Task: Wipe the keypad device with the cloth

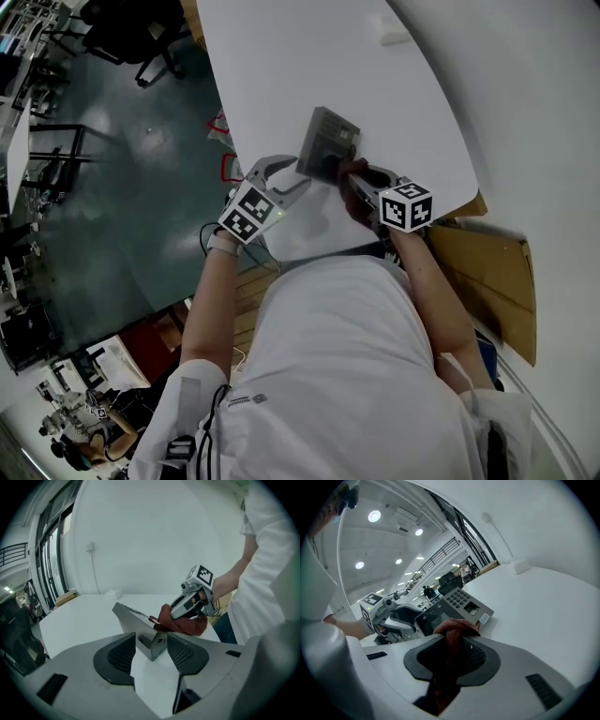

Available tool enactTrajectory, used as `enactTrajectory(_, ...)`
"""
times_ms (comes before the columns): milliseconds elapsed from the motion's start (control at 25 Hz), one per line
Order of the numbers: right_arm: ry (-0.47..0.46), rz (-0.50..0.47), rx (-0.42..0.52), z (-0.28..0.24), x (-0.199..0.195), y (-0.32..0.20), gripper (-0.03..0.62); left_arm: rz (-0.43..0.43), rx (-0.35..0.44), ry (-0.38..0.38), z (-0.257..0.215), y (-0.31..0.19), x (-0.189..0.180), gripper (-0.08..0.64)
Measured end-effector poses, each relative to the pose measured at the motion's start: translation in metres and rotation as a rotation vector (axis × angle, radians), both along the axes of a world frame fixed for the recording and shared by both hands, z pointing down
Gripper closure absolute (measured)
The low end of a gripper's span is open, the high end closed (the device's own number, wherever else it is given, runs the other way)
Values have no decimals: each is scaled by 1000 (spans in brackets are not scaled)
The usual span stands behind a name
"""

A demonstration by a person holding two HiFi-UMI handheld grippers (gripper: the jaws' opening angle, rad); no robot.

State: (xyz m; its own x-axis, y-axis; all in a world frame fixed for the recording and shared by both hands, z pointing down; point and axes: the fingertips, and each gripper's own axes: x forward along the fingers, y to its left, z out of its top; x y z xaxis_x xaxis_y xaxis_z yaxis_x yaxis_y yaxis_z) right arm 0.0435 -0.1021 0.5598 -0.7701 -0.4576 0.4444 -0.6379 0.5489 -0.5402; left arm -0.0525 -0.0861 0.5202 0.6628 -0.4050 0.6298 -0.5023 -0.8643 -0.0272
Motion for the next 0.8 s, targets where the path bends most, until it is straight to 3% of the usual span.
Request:
enactTrajectory(280,-68,-12,128,-49,-24,-31,510,65,8,-58,0,-4,12,343)
enactTrajectory(520,-118,-67,201,-81,-62,-46,509,65,19,-92,0,-8,10,344)
enactTrajectory(800,-84,-66,265,-73,-81,-52,509,59,6,-78,3,-11,10,344)
